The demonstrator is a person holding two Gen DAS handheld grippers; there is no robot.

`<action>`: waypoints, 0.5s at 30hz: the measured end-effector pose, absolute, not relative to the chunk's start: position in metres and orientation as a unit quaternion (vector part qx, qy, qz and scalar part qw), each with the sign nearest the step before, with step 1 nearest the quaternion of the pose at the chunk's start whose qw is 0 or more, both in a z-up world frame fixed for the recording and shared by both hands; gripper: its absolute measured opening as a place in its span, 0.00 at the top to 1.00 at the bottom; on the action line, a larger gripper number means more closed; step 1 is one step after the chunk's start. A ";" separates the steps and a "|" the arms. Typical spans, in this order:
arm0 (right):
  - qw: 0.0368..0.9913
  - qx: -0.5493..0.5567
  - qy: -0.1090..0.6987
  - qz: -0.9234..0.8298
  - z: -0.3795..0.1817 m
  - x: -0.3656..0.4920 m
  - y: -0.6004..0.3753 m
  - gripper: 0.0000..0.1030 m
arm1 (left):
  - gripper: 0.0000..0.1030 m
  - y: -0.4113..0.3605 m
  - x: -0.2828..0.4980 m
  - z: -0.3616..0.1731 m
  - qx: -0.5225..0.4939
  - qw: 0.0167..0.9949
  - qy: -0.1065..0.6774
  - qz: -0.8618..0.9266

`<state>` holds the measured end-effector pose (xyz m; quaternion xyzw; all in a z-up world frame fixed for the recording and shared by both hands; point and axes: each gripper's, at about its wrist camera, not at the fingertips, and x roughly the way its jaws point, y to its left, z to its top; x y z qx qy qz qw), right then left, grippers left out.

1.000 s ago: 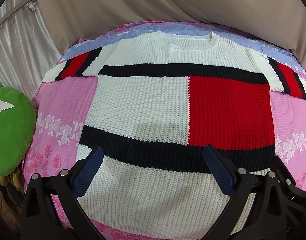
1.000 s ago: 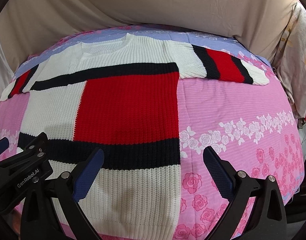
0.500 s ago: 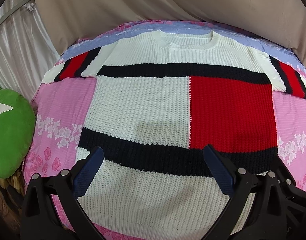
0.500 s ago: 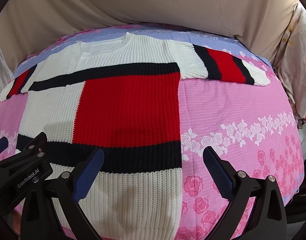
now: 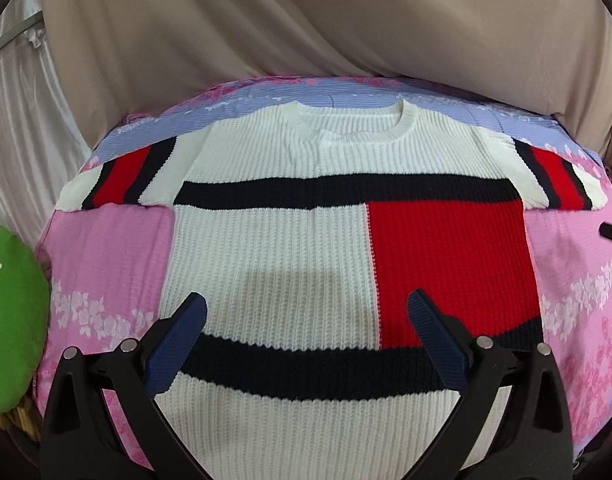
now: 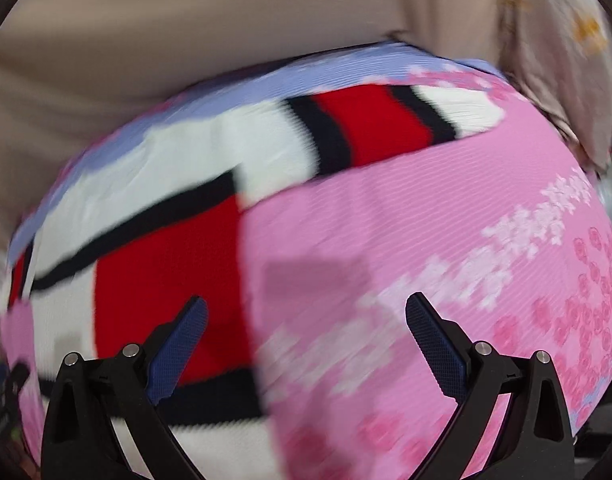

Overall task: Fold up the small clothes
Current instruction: 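Grasp the striped sleeve cuff with the right tool and lift it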

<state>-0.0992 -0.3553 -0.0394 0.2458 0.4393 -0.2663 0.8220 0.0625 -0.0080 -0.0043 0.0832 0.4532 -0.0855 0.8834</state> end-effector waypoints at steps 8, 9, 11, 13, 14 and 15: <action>0.788 0.354 0.413 -0.288 -0.084 -0.060 -0.559 0.19 | 0.05 -0.033 0.062 -0.006 0.005 0.886 0.464 -0.009; 0.780 0.370 0.413 -0.290 -0.093 -0.056 -0.579 0.24 | 0.05 -0.034 0.060 -0.006 0.005 0.885 0.465 0.000; 0.763 0.402 0.412 -0.295 -0.112 -0.047 -0.609 0.29 | 0.05 -0.034 0.058 -0.008 0.001 0.884 0.466 0.018; 0.755 0.432 0.397 -0.293 -0.126 -0.043 -0.622 0.46 | 0.05 -0.031 0.057 -0.011 -0.005 0.882 0.471 0.025; 0.761 0.429 0.385 -0.299 -0.124 -0.042 -0.624 0.50 | 0.05 -0.029 0.058 -0.013 -0.007 0.881 0.473 0.024; 0.766 0.429 0.380 -0.293 -0.124 -0.037 -0.625 0.68 | 0.05 -0.028 0.059 -0.014 -0.006 0.880 0.474 0.021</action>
